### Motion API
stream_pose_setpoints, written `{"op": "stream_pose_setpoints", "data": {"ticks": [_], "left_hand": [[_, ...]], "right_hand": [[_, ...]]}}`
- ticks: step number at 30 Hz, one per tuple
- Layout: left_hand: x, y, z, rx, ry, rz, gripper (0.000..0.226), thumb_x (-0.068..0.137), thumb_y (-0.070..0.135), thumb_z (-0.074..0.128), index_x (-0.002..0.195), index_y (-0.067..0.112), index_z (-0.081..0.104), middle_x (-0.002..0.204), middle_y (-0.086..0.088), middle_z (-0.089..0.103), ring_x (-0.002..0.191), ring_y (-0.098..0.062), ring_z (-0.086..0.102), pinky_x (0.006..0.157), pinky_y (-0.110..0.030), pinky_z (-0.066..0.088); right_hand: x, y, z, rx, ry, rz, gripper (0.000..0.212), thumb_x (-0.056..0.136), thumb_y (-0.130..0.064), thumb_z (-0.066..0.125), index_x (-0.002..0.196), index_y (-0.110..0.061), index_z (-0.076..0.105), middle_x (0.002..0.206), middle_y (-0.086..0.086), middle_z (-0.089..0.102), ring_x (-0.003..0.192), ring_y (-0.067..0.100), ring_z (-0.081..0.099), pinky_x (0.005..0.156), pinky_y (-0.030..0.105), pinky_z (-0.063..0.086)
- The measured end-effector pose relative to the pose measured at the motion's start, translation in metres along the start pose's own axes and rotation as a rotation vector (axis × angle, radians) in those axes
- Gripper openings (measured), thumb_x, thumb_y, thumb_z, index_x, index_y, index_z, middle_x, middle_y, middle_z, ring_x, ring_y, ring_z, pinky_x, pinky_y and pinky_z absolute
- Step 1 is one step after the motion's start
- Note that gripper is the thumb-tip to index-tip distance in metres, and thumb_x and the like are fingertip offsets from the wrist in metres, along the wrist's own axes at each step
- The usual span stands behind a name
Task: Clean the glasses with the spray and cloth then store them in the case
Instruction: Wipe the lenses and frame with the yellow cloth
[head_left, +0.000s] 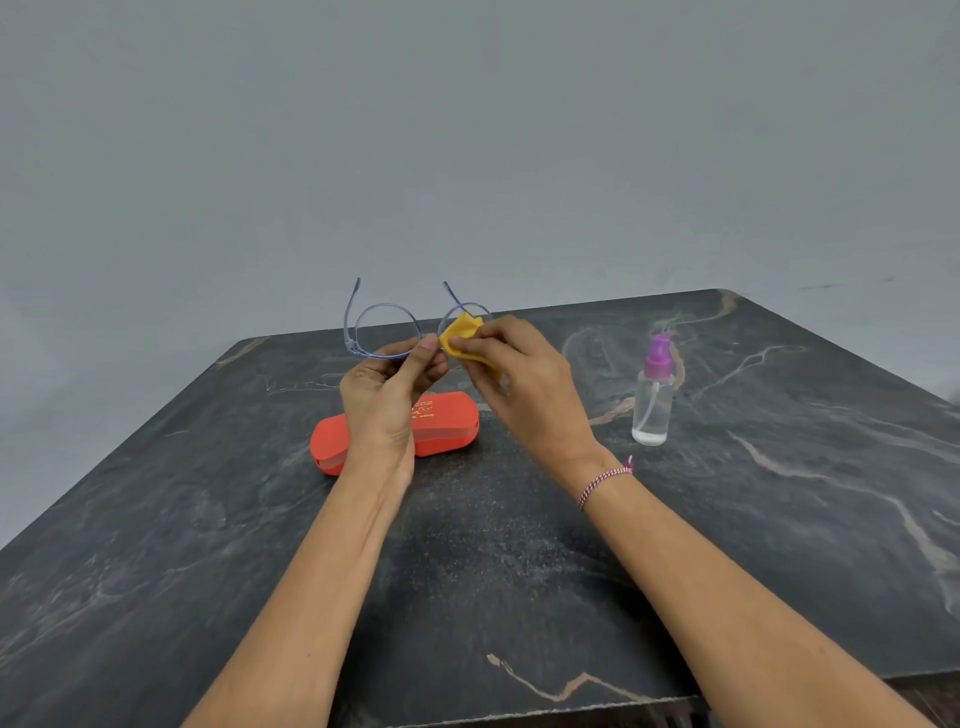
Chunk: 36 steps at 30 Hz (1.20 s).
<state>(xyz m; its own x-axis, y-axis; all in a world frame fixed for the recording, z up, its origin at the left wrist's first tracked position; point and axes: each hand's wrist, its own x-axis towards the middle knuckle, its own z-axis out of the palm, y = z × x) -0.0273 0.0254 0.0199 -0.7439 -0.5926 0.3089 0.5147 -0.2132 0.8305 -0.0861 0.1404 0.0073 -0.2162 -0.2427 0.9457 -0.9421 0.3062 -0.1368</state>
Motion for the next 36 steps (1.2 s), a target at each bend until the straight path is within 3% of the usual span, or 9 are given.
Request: {"op": "stream_pose_setpoints", "data": {"ticks": [8,16,24,30,36], "left_hand": [[-0.001,-0.001,0.003,0.002,-0.01,-0.01,0.004,0.081,0.0,0.065,0.079,0.003,0.064,0.056,0.004,0.067,0.056,-0.006,0.064,0.06,-0.015,0.053],[0.0,-0.004,0.002,0.022,-0.031,-0.014,0.003,0.081,0.001,0.065,0.079,0.002,0.065,0.059,0.002,0.068,0.058,-0.009,0.065,0.061,-0.017,0.054],[-0.002,0.0,0.003,0.014,-0.006,0.023,0.005,0.08,0.0,0.066,0.077,0.004,0.064,0.056,0.003,0.067,0.055,-0.007,0.064,0.059,-0.016,0.053],[0.0,-0.001,0.002,-0.006,-0.006,-0.004,0.005,0.081,0.0,0.065,0.079,0.003,0.064,0.057,0.003,0.067,0.055,-0.006,0.064,0.059,-0.015,0.053],[0.002,-0.001,0.001,-0.025,0.012,-0.006,0.006,0.082,-0.002,0.064,0.078,0.003,0.064,0.058,0.003,0.068,0.055,-0.006,0.064,0.058,-0.014,0.052]], "right_hand": [[0.004,0.013,-0.01,-0.034,0.106,0.082,0.017,0.082,-0.002,0.067,0.099,-0.003,0.071,0.086,0.009,0.063,0.078,0.023,0.061,0.072,0.028,0.05],[0.003,0.002,-0.001,-0.059,0.002,-0.027,0.02,0.083,-0.002,0.067,0.102,-0.002,0.07,0.088,0.012,0.063,0.079,0.027,0.06,0.072,0.029,0.049],[0.005,0.016,-0.012,-0.052,0.09,0.086,0.016,0.081,-0.003,0.069,0.097,-0.004,0.072,0.083,0.007,0.064,0.074,0.021,0.062,0.068,0.031,0.052],[0.004,0.008,-0.005,-0.031,0.081,0.037,0.017,0.082,-0.002,0.068,0.099,-0.001,0.071,0.083,0.009,0.065,0.074,0.024,0.061,0.068,0.033,0.052],[0.0,0.001,0.005,-0.068,-0.003,-0.057,0.019,0.082,-0.003,0.067,0.1,-0.003,0.071,0.085,0.009,0.064,0.077,0.016,0.052,0.071,0.022,0.045]]}}
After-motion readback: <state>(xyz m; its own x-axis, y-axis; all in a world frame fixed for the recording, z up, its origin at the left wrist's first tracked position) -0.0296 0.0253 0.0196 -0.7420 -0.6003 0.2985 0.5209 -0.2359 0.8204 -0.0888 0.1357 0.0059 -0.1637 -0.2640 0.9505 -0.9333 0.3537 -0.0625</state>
